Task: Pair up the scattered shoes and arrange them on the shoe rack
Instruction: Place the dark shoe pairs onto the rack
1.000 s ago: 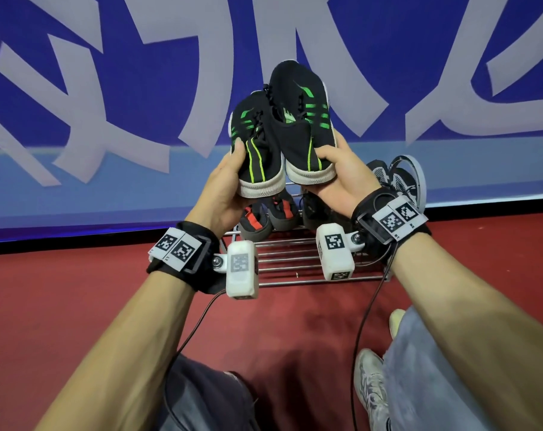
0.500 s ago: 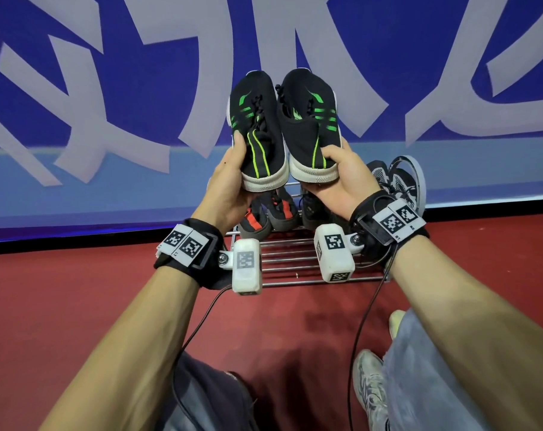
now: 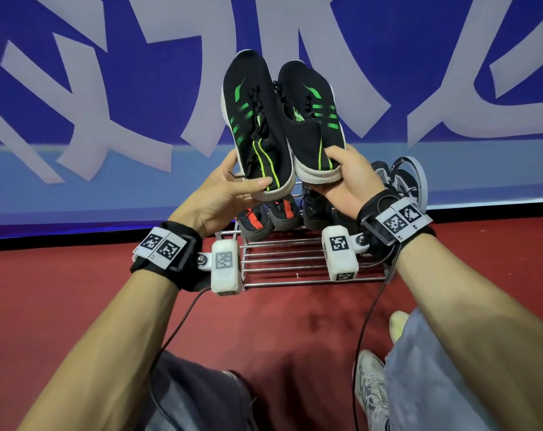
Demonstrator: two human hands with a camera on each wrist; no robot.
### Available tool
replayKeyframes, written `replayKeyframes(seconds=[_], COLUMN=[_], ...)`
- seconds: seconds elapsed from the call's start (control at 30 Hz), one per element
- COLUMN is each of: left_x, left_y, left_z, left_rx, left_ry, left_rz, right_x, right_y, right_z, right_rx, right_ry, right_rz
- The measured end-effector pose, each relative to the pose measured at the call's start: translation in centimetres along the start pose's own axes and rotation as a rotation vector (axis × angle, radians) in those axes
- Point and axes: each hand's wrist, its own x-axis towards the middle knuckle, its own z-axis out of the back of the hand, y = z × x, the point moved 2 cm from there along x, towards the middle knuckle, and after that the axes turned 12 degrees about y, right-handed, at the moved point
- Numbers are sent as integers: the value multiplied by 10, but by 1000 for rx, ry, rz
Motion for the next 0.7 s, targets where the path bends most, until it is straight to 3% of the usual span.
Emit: replayKeyframes(seconds=[0.27,0.5,0.7], left_x=[-42,-102,-153], left_y=[62,123,166], left_z=[-7,6,16], left_rx=[-96,-399,-374], left_ry=[-206,-407,-480], left_rz=[97,126,186], right_x=[0,-1,-8], right_y=[-28,-112,-182], right_z=[-6,-36,-48], right_rx=[-216,-258,-298], right_ry=[124,112,152], right_rz=[-134,-239,-401])
